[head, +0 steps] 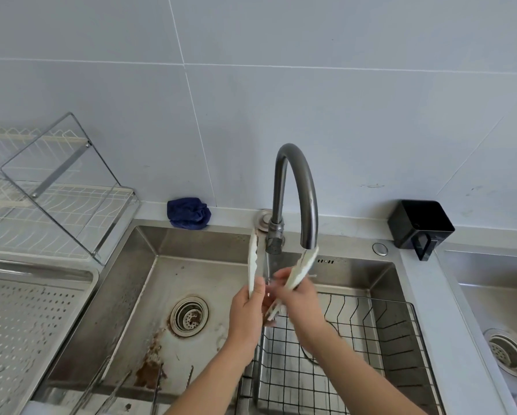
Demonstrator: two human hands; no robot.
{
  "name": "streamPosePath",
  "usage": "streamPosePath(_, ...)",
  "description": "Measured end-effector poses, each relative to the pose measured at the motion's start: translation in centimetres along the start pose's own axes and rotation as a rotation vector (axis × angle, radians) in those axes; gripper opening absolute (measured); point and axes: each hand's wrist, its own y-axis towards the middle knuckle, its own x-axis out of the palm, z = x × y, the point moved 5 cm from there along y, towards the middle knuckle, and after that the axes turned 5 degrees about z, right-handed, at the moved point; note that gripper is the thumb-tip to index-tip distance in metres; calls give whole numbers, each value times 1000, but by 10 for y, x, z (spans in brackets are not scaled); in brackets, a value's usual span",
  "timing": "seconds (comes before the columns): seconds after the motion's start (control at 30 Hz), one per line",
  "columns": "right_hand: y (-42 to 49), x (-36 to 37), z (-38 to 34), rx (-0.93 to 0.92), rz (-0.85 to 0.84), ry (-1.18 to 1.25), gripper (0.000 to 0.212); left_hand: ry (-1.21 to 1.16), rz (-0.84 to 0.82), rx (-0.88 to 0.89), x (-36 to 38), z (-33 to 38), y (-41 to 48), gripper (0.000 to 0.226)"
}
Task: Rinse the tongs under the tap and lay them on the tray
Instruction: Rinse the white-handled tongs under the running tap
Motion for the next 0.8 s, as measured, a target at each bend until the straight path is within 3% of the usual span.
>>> streamPosePath(0.07, -5, 12, 16, 6, -20, -181, 20, -23, 68, -31, 1, -3, -3, 43)
streamPosePath(0.17, 1, 1, 7, -88, 160, -325, 14, 15, 123, -31, -5, -3, -8, 46)
streamPosePath(0.33, 9, -20, -16, -209, 381, -343, 12, 149, 71, 129, -4, 7, -16, 48)
streamPosePath(0.5, -4, 6, 16, -145, 91, -447, 7, 118, 106, 113, -4, 8, -12, 29)
streamPosePath(0.57, 1, 0, 11, -107, 126, -395, 5, 140, 94, 112, -7, 9, -12, 32)
streamPosePath(0.7, 28, -25, -19, -18, 382, -43, 12, 153, 38, 97, -8, 1, -21, 47)
streamPosePath(0.8, 36, -21, -24, 64, 317, 171, 15, 131, 40, 36, -8, -5, -24, 43)
